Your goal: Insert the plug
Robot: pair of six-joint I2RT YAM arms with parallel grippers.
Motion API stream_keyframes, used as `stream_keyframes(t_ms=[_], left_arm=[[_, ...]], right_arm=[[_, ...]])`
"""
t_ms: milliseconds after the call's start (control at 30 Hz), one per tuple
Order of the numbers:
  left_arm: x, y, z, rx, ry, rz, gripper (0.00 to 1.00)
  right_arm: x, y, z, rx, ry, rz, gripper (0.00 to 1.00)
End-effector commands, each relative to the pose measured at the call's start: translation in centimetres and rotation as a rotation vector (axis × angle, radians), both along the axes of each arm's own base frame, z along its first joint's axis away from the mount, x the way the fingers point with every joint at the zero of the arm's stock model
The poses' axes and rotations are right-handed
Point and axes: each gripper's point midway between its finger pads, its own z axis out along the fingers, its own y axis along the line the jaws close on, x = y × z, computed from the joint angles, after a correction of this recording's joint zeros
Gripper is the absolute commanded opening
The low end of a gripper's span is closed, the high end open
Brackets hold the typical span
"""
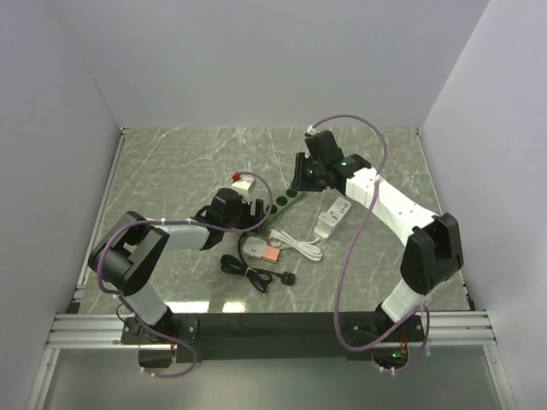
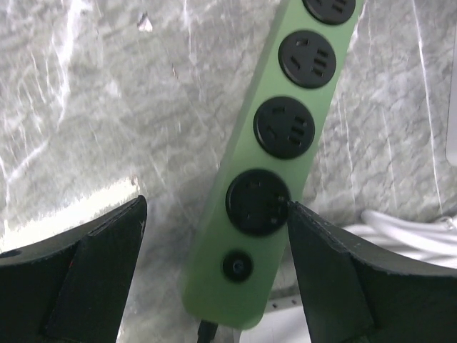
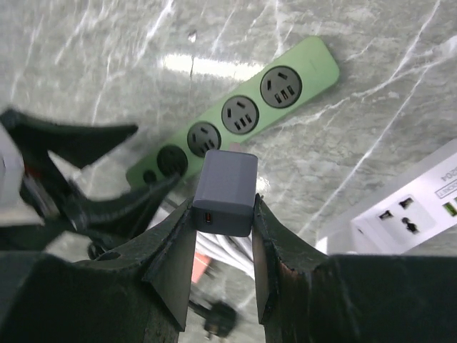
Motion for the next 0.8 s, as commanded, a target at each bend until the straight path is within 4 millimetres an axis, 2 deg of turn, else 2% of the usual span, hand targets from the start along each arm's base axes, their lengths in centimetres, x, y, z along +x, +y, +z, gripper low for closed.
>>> stream_keyframes(t_ms=[0, 33, 100, 133, 200, 300, 467, 600, 767], left_arm=[[0.2, -0.6, 2.3, -0.061, -0.056, -0.006, 0.85], [0.1, -0.6, 2.2, -0.062, -0.054, -0.007, 0.85], [-0.1, -0.6, 2.1, -0.067, -0.052, -0.011, 0.84], [-0.3, -0.6, 2.1, -0.074, -0.055, -0.014, 0.84], [-0.5, -0.6, 1.9, -0.080, -0.049, -0.023, 0.84], [-0.9, -0.9, 1.8, -0.095, -0.050, -0.045, 0.85], [-1.9, -1.9, 1.1, -0.138, -0.012, -0.086, 0.84], [-2.5, -2.2, 0.4, -0.148, 0.006, -0.095, 0.82], [-2.3, -2.2, -0.4, -0.131, 0.024, -0.086, 0.79]], right_arm=[[2.5, 0.7, 3.8, 0.097, -0.045, -0.136, 0.00], [2.9, 0.4, 2.9, 0.075, -0.024, -0.167, 0.00], [3.8, 0.3, 3.6, 0.083, -0.025, -0.233, 0.00], [3.8, 0.1, 2.7, 0.063, 0.009, -0.251, 0.00], [4.1, 0.1, 2.4, 0.064, 0.029, -0.298, 0.00], [4.3, -0.6, 1.0, 0.015, 0.096, -0.378, 0.00], [3.8, -1.4, -1.4, -0.101, 0.223, -0.439, 0.00], [3.2, -1.4, -2.7, -0.096, 0.269, -0.469, 0.00], [3.2, -0.3, -3.4, -0.026, 0.293, -0.484, 0.00]])
